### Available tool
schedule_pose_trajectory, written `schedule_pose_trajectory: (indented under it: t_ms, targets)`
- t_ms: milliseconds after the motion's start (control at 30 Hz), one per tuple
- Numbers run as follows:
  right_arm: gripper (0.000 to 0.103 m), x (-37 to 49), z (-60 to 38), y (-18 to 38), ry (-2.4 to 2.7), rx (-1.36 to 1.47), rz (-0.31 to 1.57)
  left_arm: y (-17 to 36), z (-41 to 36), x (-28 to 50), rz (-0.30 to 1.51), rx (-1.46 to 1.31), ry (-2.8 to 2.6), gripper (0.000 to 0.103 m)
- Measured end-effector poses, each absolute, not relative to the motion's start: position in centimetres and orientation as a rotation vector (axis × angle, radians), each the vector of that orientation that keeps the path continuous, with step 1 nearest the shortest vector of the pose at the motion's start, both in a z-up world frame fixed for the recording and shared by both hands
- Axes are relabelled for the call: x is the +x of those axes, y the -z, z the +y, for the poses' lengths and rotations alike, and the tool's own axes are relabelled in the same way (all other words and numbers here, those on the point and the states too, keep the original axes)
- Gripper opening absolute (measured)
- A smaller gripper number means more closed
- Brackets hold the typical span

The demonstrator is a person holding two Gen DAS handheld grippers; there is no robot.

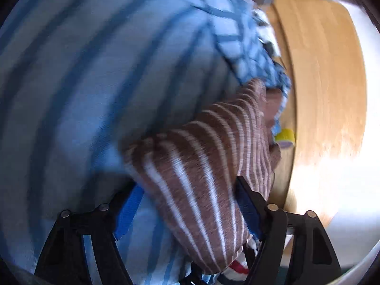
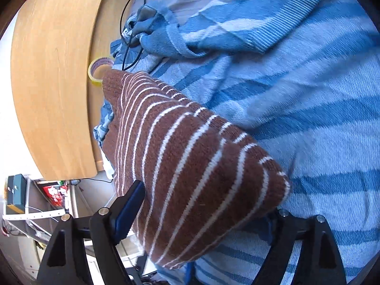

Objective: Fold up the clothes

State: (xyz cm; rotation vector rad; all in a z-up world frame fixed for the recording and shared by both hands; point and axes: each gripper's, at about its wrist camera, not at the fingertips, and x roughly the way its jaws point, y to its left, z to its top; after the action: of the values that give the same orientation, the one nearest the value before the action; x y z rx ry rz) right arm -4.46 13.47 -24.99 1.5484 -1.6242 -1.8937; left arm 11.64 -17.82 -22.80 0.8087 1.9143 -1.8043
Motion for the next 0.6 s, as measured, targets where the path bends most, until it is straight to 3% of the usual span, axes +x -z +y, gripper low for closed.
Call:
schedule_pose_trajectory:
  t_ms: [133, 333, 433, 500, 600]
  targets:
    - [0.08, -3.8, 14.7, 25.5, 1.833, 1.557, -1.687, 23.1, -16.5, 12.4, 1.948, 0.748, 1.728, 0.083]
    - [0.08, -5.3, 13.6, 24.4, 1.92, 1.643, -1.528, 23.1, -18.1, 7.1, 1.932, 0.898, 1.803, 0.087]
    - [0.07, -5.6, 13.4, 24.2, 1.937, 1.666, -1.504, 23.2, -18.8, 5.9, 1.932, 0.965, 1.771, 0.072]
    - [0.058, -5.0, 13.6, 23.6, 1.953, 1.663, -1.498, 22.9, -18.8, 6.5, 1.949, 0.951, 1.769, 0.051]
    - [0.047, -4.2, 13.5, 21.6, 2.021, 1.661, -1.427, 21.0, -18.4, 7.2, 1.906, 0.964, 1.834, 0.042]
